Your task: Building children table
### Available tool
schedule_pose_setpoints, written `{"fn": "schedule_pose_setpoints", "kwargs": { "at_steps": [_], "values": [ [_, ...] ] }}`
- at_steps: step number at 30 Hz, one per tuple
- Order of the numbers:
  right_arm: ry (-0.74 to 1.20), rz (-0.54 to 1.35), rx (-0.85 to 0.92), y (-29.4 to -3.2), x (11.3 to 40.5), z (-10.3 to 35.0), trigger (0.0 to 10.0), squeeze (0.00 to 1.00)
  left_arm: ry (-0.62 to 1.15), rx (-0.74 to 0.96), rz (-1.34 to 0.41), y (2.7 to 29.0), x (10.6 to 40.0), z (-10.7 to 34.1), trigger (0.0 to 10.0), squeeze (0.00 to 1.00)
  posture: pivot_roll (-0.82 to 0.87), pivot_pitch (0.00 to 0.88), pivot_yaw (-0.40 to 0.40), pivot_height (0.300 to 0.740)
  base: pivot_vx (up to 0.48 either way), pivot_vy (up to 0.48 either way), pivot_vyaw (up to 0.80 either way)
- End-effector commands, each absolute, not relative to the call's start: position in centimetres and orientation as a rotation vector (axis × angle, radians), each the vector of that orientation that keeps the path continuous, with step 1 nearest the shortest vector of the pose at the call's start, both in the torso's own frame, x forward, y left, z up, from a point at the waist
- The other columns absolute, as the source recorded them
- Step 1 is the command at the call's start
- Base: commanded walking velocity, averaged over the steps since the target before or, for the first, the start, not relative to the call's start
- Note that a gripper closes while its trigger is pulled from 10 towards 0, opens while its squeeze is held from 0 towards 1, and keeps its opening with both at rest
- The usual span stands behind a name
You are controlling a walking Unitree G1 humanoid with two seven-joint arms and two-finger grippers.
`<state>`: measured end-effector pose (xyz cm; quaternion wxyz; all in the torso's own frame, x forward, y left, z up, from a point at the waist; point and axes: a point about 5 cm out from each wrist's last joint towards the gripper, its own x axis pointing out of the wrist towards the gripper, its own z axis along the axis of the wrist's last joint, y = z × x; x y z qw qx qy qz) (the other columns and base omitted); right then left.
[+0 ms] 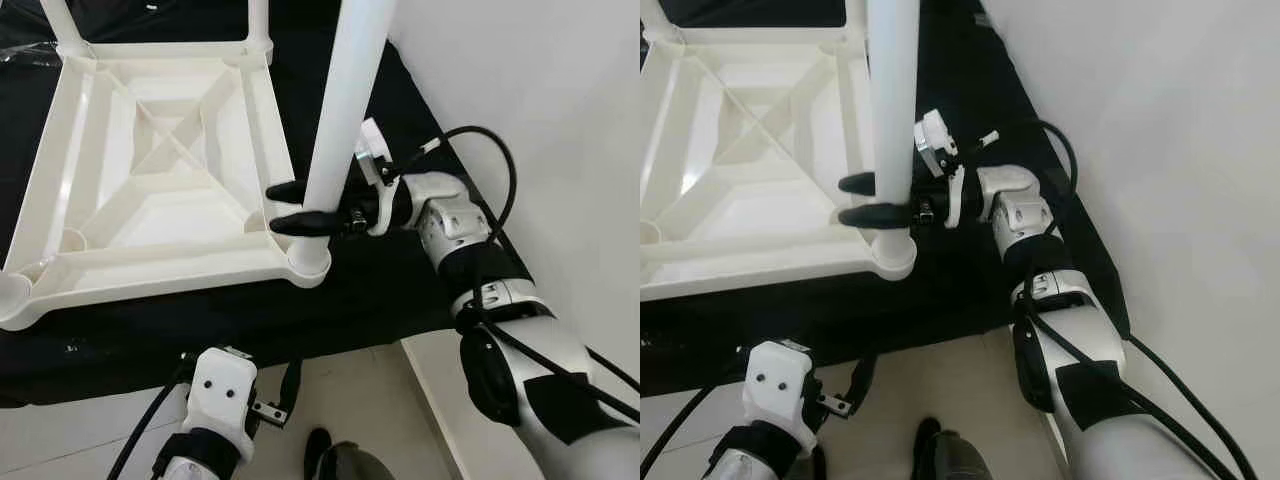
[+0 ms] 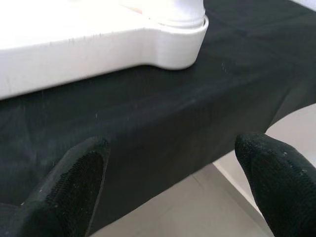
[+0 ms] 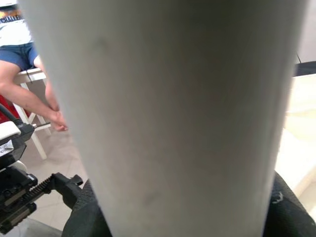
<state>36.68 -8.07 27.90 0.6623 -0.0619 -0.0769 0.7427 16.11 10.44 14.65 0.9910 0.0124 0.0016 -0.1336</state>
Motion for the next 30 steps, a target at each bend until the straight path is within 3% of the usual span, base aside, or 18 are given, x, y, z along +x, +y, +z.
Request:
{"fn": "schedule_pose_setpoints", "kwargs": {
  "at_steps": [1, 10, 11, 13, 14, 15, 16, 18, 19, 21, 25, 26, 27, 28, 30],
  "values": [
    [-0.166, 1.674, -0.078, -8.6, 36.8, 27.6, 0.0, 0.00, 0.023, 0.032, -0.274, 10.3, 15.7, 14.5, 10.0, 0.00, 0.19, 0.309, -0.143, 0.740, 0.000, 0.000, 0.00],
    [-0.222, 1.532, -0.120, -9.8, 36.9, 26.9, 0.0, 0.00, 0.024, 0.032, -0.273, 10.4, 16.1, 14.5, 10.0, 0.00, 0.16, 0.293, -0.143, 0.740, 0.000, 0.000, 0.00],
    [-0.204, 1.395, -0.101, -9.1, 36.6, 25.7, 0.0, 0.00, 0.023, 0.031, -0.273, 10.5, 16.2, 14.5, 10.0, 0.00, 0.14, 0.286, -0.144, 0.740, 0.000, 0.000, 0.00],
    [-0.080, 0.734, -0.076, -7.3, 35.3, 21.5, 0.0, 0.00, 0.022, 0.031, -0.275, 10.6, 16.4, 14.4, 10.0, 0.00, 0.13, 0.282, -0.137, 0.740, 0.000, 0.000, 0.00],
    [-0.046, 0.520, -0.057, -7.7, 34.3, 20.4, 0.0, 0.00, 0.023, 0.031, -0.275, 10.7, 16.5, 14.4, 10.0, 0.00, 0.13, 0.282, -0.137, 0.740, 0.000, 0.000, 0.00],
    [-0.008, 0.504, -0.008, -6.3, 32.5, 19.5, 0.0, 0.00, 0.022, 0.034, -0.277, 10.8, 16.7, 14.4, 10.0, 0.00, 0.11, 0.280, -0.116, 0.740, 0.000, 0.000, 0.00],
    [-0.008, 0.504, -0.008, -6.3, 32.5, 19.5, 0.0, 0.00, 0.022, 0.034, -0.277, 10.8, 16.7, 14.4, 10.0, 0.00, 0.11, 0.280, -0.116, 0.740, 0.000, 0.000, 0.00],
    [-0.007, 0.613, 0.059, -3.3, 30.5, 19.4, 0.0, 0.00, 0.019, 0.036, -0.282, 10.9, 17.2, 14.3, 10.0, 0.00, 0.08, 0.258, -0.097, 0.740, 0.000, 0.000, 0.00],
    [-0.007, 0.613, 0.059, -3.3, 30.5, 19.4, 0.0, 0.00, 0.019, 0.036, -0.282, 10.9, 17.2, 14.3, 10.0, 0.00, 0.08, 0.258, -0.097, 0.740, 0.000, 0.000, 0.00],
    [-0.074, 0.682, 0.081, -0.7, 30.7, 20.6, 0.0, 0.00, 0.016, 0.038, -0.293, 11.0, 17.8, 14.2, 10.0, 0.00, 0.09, 0.233, -0.092, 0.740, 0.000, 0.000, 0.00],
    [-0.116, 0.720, 0.082, 0.7, 31.4, 21.5, 0.0, 0.00, 0.013, 0.038, -0.297, 11.0, 18.4, 14.1, 10.0, 0.00, 0.08, 0.219, -0.092, 0.740, 0.000, 0.000, 0.00],
    [-0.114, 0.712, 0.079, 0.9, 31.2, 21.8, 7.0, 0.00, 0.012, 0.038, -0.297, 11.0, 18.5, 14.1, 10.0, 0.00, 0.08, 0.219, -0.092, 0.740, 0.000, 0.000, 0.00],
    [-0.110, 0.731, 0.079, 1.1, 31.1, 22.1, 10.0, 0.00, 0.010, 0.039, -0.294, 11.0, 18.7, 14.0, 10.0, 0.00, 0.09, 0.203, -0.100, 0.740, 0.000, 0.000, 0.00],
    [-0.112, 0.735, 0.082, 1.1, 30.6, 22.7, 10.0, 0.21, 0.006, 0.040, -0.290, 11.0, 19.0, 14.0, 10.0, 0.00, 0.09, 0.195, -0.103, 0.740, 0.000, 0.000, 0.00],
    [-0.114, 0.739, 0.083, 1.1, 30.2, 23.1, 10.0, 0.21, 0.004, 0.040, -0.287, 11.1, 19.1, 14.0, 10.0, 0.00, 0.09, 0.195, -0.103, 0.740, 0.000, 0.000, 0.00]
  ]
}}
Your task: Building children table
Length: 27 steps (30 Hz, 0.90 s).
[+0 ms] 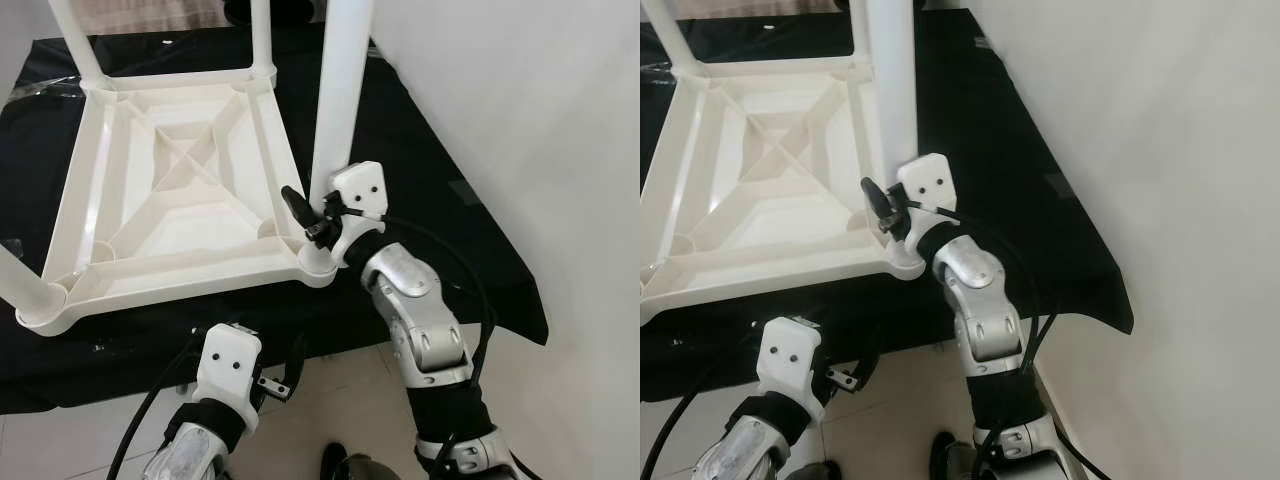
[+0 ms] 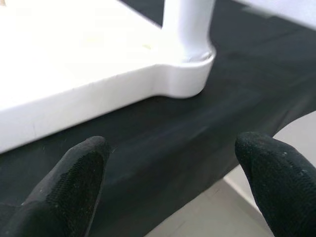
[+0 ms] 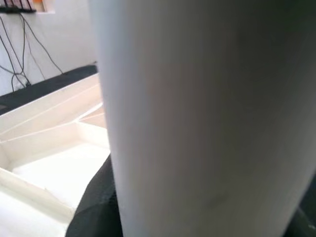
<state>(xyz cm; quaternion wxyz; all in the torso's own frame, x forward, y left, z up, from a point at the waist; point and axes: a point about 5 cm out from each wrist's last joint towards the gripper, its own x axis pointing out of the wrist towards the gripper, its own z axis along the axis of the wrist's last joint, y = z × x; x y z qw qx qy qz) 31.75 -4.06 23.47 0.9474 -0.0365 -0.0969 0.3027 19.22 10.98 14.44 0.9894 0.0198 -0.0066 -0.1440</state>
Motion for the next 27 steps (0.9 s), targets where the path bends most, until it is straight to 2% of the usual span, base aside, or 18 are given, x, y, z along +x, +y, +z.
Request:
{"fn": "schedule_pose_setpoints", "kwargs": {
  "at_steps": [1, 4, 7, 8, 9, 10, 12, 15, 27],
  "values": [
    [-0.115, 0.771, 0.103, 1.1, 29.9, 23.5, 10.0, 1.00, 0.002, 0.040, -0.284, 11.1, 19.2, 14.0, 10.0, 0.00, 0.09, 0.191, -0.105, 0.740, 0.000, 0.000, 0.00],
    [-0.130, 0.824, 0.128, 0.9, 29.9, 24.0, 10.0, 1.00, 0.001, 0.040, -0.282, 11.1, 19.3, 14.0, 10.0, 0.00, 0.09, 0.186, -0.106, 0.740, 0.000, 0.000, 0.00],
    [-0.242, 1.075, 0.129, -1.0, 30.8, 25.9, 10.0, 1.00, -0.005, 0.039, -0.285, 11.0, 19.5, 14.0, 10.0, 0.00, 0.09, 0.189, -0.111, 0.740, 0.000, 0.000, 0.00],
    [-0.242, 1.075, 0.129, -1.0, 30.8, 25.9, 10.0, 1.00, -0.005, 0.039, -0.285, 11.0, 19.5, 14.0, 10.0, 0.00, 0.09, 0.189, -0.111, 0.740, 0.000, 0.000, 0.00],
    [-0.268, 1.128, 0.107, -1.7, 31.2, 26.3, 10.0, 0.75, -0.007, 0.037, -0.286, 10.9, 19.5, 14.0, 10.0, 0.00, 0.09, 0.189, -0.111, 0.740, 0.000, 0.000, 0.00],
    [-0.287, 1.202, 0.068, -2.4, 31.5, 26.5, 10.0, 0.00, -0.008, 0.036, -0.288, 10.9, 19.4, 14.1, 10.0, 0.00, 0.10, 0.200, -0.114, 0.740, 0.000, 0.000, 0.00],
    [-0.306, 1.332, -0.044, -3.6, 32.0, 26.5, 10.0, 0.00, -0.009, 0.033, -0.290, 10.7, 19.1, 14.2, 10.0, 0.00, 0.10, 0.213, -0.117, 0.740, 0.000, 0.000, 0.00],
    [-0.308, 1.431, -0.122, -4.3, 32.2, 26.6, 10.0, 0.00, -0.007, 0.030, -0.289, 10.7, 18.8, 14.2, 10.0, 0.00, 0.12, 0.228, -0.124, 0.740, 0.000, 0.000, 0.00],
    [-0.281, 1.622, -0.142, -5.1, 34.0, 28.6, 10.0, 0.00, 0.015, 0.023, -0.281, 10.5, 16.9, 14.4, 10.0, 0.00, 0.15, 0.294, -0.137, 0.740, 0.000, 0.000, 0.00]
  ]
}}
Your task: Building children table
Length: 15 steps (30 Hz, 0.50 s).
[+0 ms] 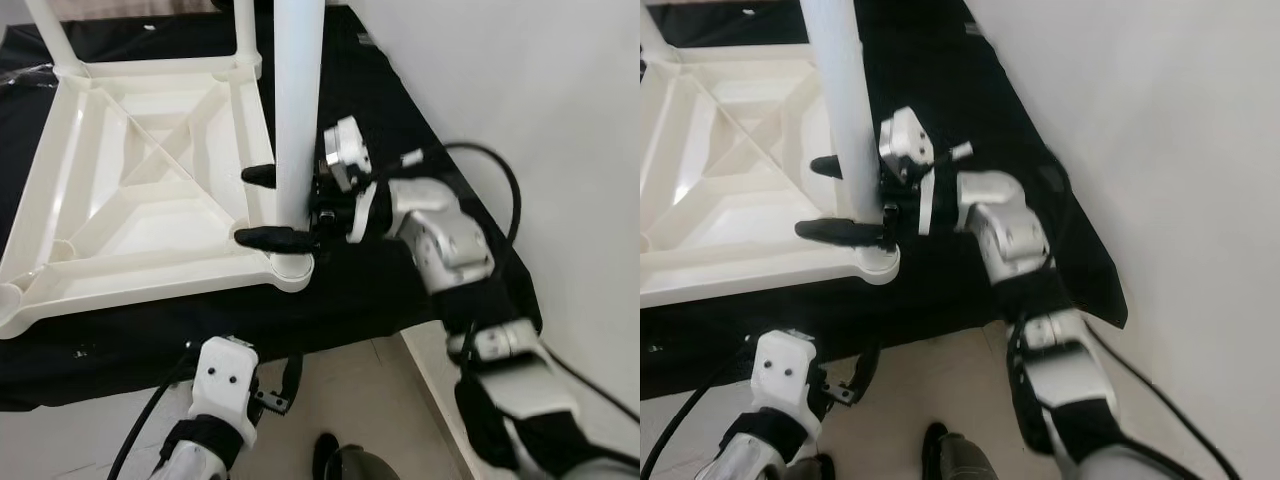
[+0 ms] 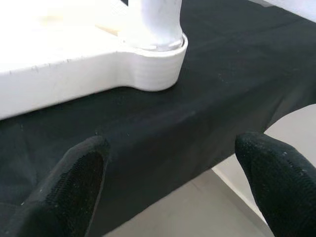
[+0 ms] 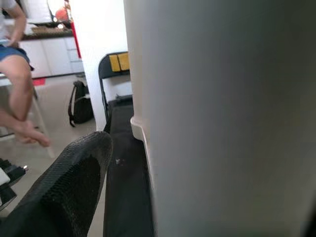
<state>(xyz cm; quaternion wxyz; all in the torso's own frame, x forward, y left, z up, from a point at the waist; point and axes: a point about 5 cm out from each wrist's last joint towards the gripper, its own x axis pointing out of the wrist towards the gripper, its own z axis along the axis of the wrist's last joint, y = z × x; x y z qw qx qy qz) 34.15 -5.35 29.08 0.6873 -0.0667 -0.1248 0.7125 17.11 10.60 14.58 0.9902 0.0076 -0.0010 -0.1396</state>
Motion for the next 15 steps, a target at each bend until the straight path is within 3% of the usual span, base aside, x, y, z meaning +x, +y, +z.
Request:
{"fn": "schedule_pose_setpoints", "kwargs": {
  "at_steps": [1, 2, 3, 4, 15],
  "values": [
    [-0.279, 1.636, -0.143, -5.1, 34.1, 28.8, 10.0, 0.00, 0.017, 0.022, -0.282, 10.4, 16.7, 14.5, 10.0, 0.00, 0.15, 0.304, -0.141, 0.740, 0.000, 0.000, 0.00],
    [-0.279, 1.636, -0.143, -5.1, 34.1, 28.8, 10.0, 0.00, 0.017, 0.022, -0.282, 10.4, 16.7, 14.5, 10.0, 0.00, 0.15, 0.304, -0.141, 0.740, 0.000, 0.000, 0.00],
    [-0.277, 1.667, -0.138, -5.2, 34.3, 28.9, 3.6, 0.00, 0.021, 0.020, -0.281, 10.4, 16.5, 14.5, 10.0, 0.00, 0.16, 0.312, -0.143, 0.740, 0.000, 0.000, 0.00],
    [-0.277, 1.692, -0.133, -5.3, 34.4, 29.1, 0.0, 0.00, 0.024, 0.018, -0.281, 10.3, 16.2, 14.5, 10.0, 0.00, 0.16, 0.320, -0.145, 0.740, 0.000, 0.000, 0.00],
    [-0.263, 1.761, -0.115, -5.7, 35.1, 29.1, 0.0, 0.00, 0.042, 0.004, -0.277, 10.1, 15.4, 14.7, 10.0, 0.00, 0.16, 0.332, -0.145, 0.740, 0.000, 0.000, 0.00]
  ]
}}
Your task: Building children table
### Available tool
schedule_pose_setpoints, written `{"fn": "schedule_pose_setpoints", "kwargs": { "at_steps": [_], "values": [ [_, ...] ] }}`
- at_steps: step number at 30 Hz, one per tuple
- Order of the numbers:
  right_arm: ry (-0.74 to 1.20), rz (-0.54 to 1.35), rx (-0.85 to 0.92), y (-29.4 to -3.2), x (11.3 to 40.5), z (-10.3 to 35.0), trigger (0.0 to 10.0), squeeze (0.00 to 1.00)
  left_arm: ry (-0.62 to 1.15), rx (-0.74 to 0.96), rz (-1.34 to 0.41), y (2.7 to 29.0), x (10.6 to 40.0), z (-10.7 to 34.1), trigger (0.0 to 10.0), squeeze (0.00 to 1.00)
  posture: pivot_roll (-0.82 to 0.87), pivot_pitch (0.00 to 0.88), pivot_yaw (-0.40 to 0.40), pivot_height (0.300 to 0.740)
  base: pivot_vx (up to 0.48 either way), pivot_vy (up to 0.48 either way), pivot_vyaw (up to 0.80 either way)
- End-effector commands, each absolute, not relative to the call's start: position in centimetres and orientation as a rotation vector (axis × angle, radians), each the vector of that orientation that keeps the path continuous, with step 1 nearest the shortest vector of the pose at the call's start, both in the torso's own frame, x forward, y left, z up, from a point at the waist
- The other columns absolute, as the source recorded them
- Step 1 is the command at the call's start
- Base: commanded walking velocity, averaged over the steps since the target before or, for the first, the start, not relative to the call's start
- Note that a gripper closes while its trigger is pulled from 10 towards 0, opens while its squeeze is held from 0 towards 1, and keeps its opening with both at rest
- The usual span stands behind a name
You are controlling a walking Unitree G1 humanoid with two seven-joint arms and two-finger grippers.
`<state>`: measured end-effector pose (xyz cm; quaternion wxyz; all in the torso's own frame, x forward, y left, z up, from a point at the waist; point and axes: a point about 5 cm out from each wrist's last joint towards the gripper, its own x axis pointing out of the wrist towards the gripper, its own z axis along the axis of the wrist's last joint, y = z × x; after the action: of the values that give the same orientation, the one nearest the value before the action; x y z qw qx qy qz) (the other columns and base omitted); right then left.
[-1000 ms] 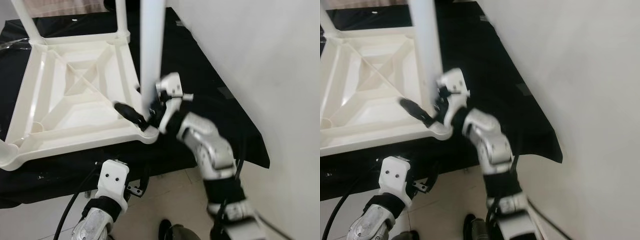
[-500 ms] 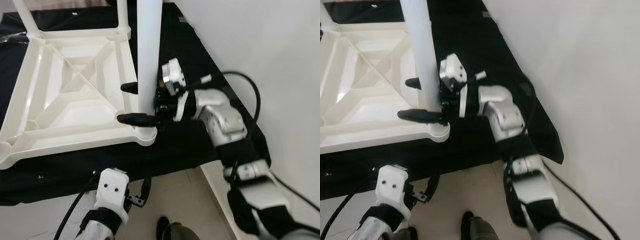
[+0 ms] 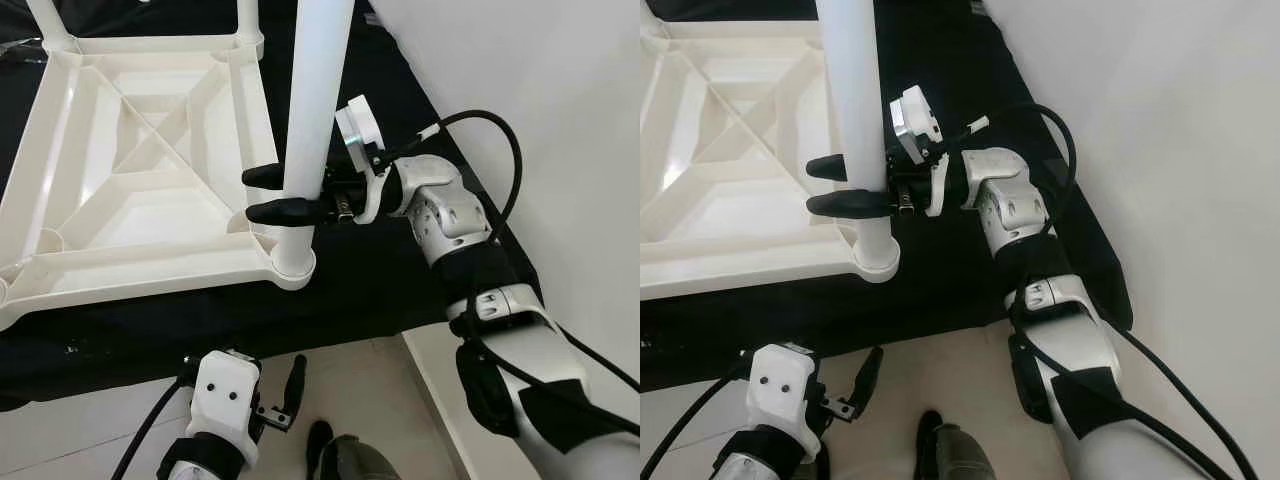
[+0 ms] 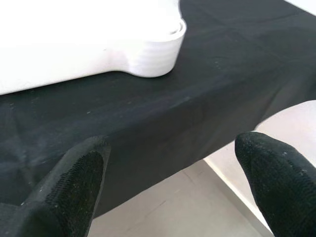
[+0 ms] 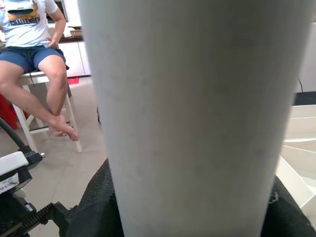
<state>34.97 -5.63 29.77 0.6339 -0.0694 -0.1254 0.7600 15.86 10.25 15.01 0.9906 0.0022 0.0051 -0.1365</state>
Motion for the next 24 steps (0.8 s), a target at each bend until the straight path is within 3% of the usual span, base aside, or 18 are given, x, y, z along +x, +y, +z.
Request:
{"fn": "schedule_pose_setpoints", "kwargs": {
  "at_steps": [1, 4, 6, 7, 8, 10, 11, 12, 15, 23, 24],
  "values": [
    [-0.265, 1.747, -0.128, -5.9, 35.2, 29.1, 0.0, 0.00, 0.043, 0.004, -0.278, 10.1, 15.3, 14.7, 10.0, 0.00, 0.16, 0.331, -0.146, 0.740, 0.000, 0.000, 0.00],
    [-0.263, 1.687, -0.174, -6.3, 35.3, 28.7, 0.0, 0.00, 0.045, 0.004, -0.276, 10.1, 15.4, 14.6, 10.0, 0.00, 0.15, 0.326, -0.154, 0.740, 0.000, 0.000, 0.00],
    [-0.181, 1.454, -0.206, -6.3, 35.5, 26.8, 0.0, 0.00, 0.045, 0.004, -0.272, 10.1, 15.5, 14.6, 10.0, 0.00, 0.13, 0.319, -0.167, 0.740, 0.000, 0.000, 0.00],
    [-0.181, 1.454, -0.206, -6.3, 35.5, 26.8, 0.0, 0.00, 0.045, 0.004, -0.272, 10.1, 15.5, 14.6, 10.0, 0.00, 0.13, 0.319, -0.167, 0.740, 0.000, 0.000, 0.00],
    [-0.103, 1.303, -0.156, -5.8, 35.5, 25.4, 0.0, 0.00, 0.044, 0.004, -0.270, 10.2, 15.5, 14.6, 10.0, 0.00, 0.13, 0.318, -0.167, 0.740, 0.000, 0.000, 0.00],
    [0.025, 0.707, -0.066, -6.0, 35.5, 21.9, 0.0, 0.00, 0.042, 0.003, -0.267, 10.2, 15.6, 14.6, 10.0, 0.00, 0.12, 0.314, -0.160, 0.740, 0.000, 0.000, 0.00],
    [0.093, 0.609, -0.018, -5.9, 33.4, 20.1, 0.0, 0.00, 0.040, 0.003, -0.265, 10.2, 15.7, 14.7, 10.0, 0.00, 0.12, 0.316, -0.145, 0.740, 0.000, 0.000, 0.00],
    [0.093, 0.609, -0.018, -5.9, 33.4, 20.1, 0.0, 0.00, 0.040, 0.003, -0.265, 10.2, 15.7, 14.7, 10.0, 0.00, 0.12, 0.316, -0.145, 0.740, 0.000, 0.000, 0.00],
    [0.120, 0.620, 0.013, -4.8, 29.6, 19.1, 0.0, 0.00, 0.036, 0.007, -0.264, 10.4, 16.1, 14.7, 10.0, 0.00, 0.09, 0.317, -0.138, 0.740, 0.000, 0.000, 0.00],
    [0.041, 0.644, 0.005, -2.0, 29.5, 20.7, 0.0, 0.00, 0.024, 0.008, -0.278, 10.4, 17.5, 14.3, 10.0, 0.00, 0.07, 0.246, -0.128, 0.740, 0.000, 0.000, 0.00],
    [0.036, 0.626, 0.010, -1.7, 29.5, 21.2, 1.4, 0.00, 0.021, 0.010, -0.277, 10.4, 17.7, 14.3, 10.0, 0.00, 0.07, 0.244, -0.128, 0.740, 0.000, 0.000, 0.00]
  ]
}}
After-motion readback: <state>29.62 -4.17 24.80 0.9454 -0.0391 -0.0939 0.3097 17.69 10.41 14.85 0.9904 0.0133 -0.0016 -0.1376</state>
